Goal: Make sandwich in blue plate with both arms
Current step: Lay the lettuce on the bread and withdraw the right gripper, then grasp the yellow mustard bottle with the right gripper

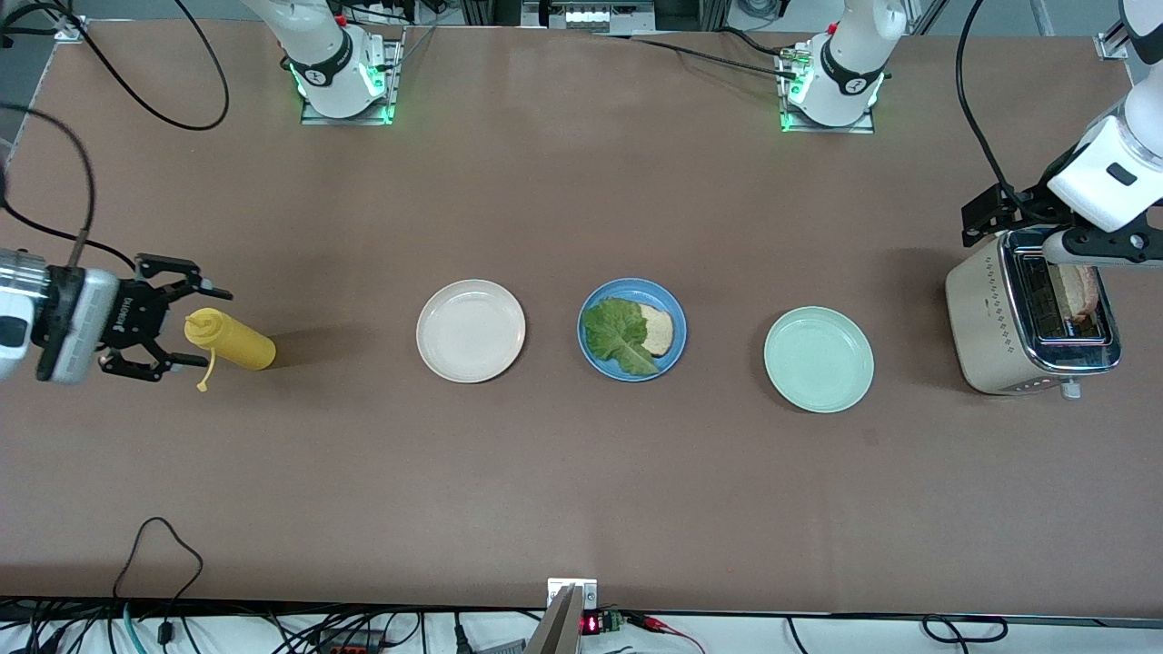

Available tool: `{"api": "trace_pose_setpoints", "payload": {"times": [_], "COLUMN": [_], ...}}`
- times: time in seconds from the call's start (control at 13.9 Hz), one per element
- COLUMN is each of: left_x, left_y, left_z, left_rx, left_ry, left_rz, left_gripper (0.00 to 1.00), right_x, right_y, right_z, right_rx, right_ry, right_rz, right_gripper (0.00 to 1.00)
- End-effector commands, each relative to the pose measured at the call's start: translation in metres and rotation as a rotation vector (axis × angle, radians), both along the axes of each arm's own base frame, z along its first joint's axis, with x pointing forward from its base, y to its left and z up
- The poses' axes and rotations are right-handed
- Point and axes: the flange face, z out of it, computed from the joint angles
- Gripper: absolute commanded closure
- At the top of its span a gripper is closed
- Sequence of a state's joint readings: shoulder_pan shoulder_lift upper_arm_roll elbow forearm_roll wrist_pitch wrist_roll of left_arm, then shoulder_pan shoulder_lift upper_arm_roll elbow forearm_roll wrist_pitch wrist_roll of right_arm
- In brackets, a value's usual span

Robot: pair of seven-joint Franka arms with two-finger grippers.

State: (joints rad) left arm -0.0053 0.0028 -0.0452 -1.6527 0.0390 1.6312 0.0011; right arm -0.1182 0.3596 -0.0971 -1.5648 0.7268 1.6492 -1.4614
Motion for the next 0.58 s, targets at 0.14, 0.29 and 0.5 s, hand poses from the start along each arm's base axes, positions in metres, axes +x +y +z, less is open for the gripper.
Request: {"api": "trace_pose_setpoints", "payload": {"times": [0.14,0.29,0.5], "left_x": [-0.005,-0.005,-0.005], "left_y": [0.001,0.001,0.0], "left_z": [0.002,0.003,0.003], "left_rx": [0.008,0.008,0.008], "left_ry": [0.004,0.002,0.002], "left_rz": [0.012,0.012,0.01], "left_gripper": [0.0,0.0,0.0], "right_x": [-0.047,-0.053,-0.061], "right_y": [-0.075,-0.104,-0.135], "right_z": [-0.057,-0.085,-0.135], "right_rx": [0.262,0.345,0.442], "right_ry": [-0.159,-0.243,-0.37], "right_rz": [0.063,0.088,0.114], "right_gripper": [0.0,0.0,0.0]}}
